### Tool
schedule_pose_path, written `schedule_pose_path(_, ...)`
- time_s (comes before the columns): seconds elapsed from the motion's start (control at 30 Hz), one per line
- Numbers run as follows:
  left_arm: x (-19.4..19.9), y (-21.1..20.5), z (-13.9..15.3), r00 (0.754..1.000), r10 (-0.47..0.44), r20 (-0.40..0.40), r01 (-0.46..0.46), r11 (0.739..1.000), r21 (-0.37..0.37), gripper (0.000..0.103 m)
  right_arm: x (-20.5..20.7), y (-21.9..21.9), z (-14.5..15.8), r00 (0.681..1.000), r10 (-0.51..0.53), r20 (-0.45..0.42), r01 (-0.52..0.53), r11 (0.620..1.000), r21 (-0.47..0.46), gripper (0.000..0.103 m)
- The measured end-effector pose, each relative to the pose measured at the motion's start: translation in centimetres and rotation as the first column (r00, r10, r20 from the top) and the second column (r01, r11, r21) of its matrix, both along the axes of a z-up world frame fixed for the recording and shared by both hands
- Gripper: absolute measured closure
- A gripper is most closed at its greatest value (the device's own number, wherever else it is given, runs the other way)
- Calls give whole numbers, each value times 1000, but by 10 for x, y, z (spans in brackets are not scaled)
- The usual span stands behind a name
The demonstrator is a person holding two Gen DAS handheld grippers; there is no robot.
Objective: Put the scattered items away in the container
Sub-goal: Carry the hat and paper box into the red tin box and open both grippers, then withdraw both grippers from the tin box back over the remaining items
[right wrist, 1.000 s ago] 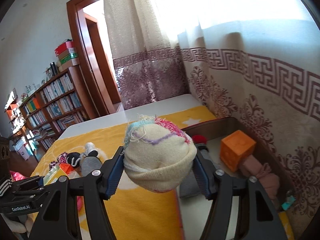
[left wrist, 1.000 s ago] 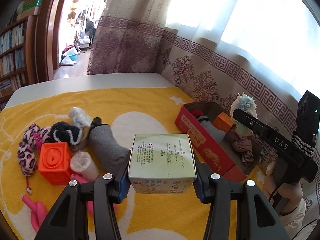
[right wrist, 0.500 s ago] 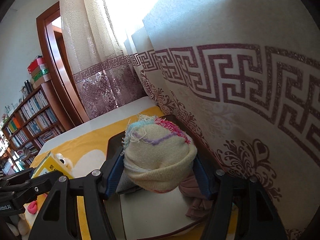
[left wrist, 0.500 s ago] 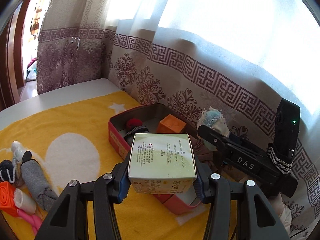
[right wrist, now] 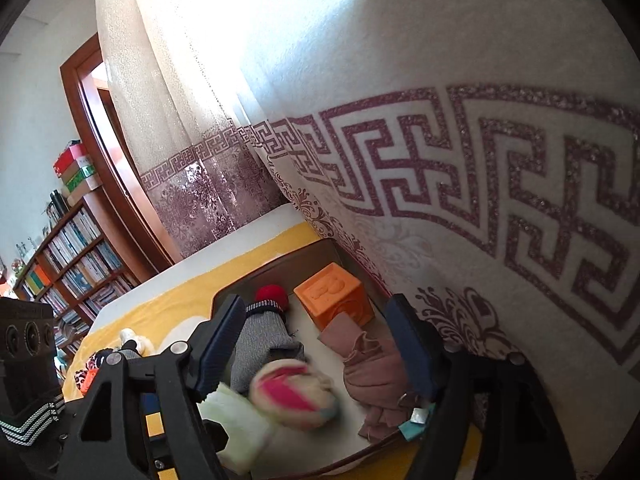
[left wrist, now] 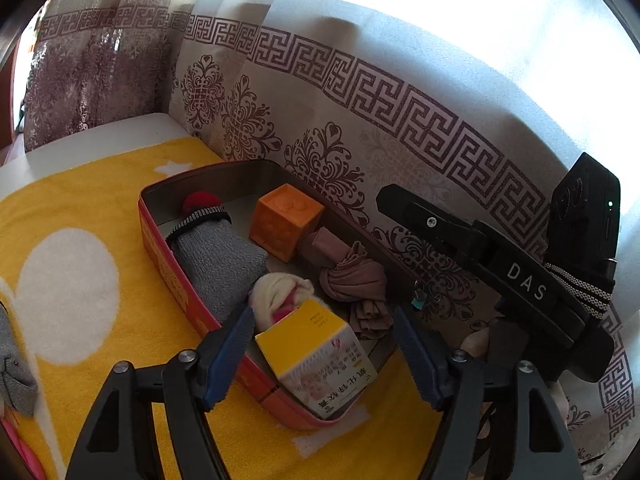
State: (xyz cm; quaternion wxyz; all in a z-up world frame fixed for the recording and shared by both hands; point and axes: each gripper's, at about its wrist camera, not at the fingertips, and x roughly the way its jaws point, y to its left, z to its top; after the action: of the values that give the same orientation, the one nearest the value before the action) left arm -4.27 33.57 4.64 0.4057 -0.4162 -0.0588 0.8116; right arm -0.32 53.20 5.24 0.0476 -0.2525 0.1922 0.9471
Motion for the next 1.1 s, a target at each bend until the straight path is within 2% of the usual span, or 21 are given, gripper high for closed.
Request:
schedule_pose_path(0.5,-6,-39,0,992,126,-12,-126,992,4,27,-4,-20,-4,999,25,23,-25,1000,17,23)
schedule_pose_path(1.0,1,-92,7,975,218,-38,-218,976,7,27,-2,-62,-1,997,75,26,-76,997,29,23)
schedule_pose_path(1.03,3,-98,6,973,227,-39,-227,974,7,26,-2,-66,-1,996,81,27,-82,996,30,23)
schedule_pose_path(1.1,6,-110,4,967,250,-44,-250,968,7,17,-3,-75,-1,995,95,32,-96,995,33,23)
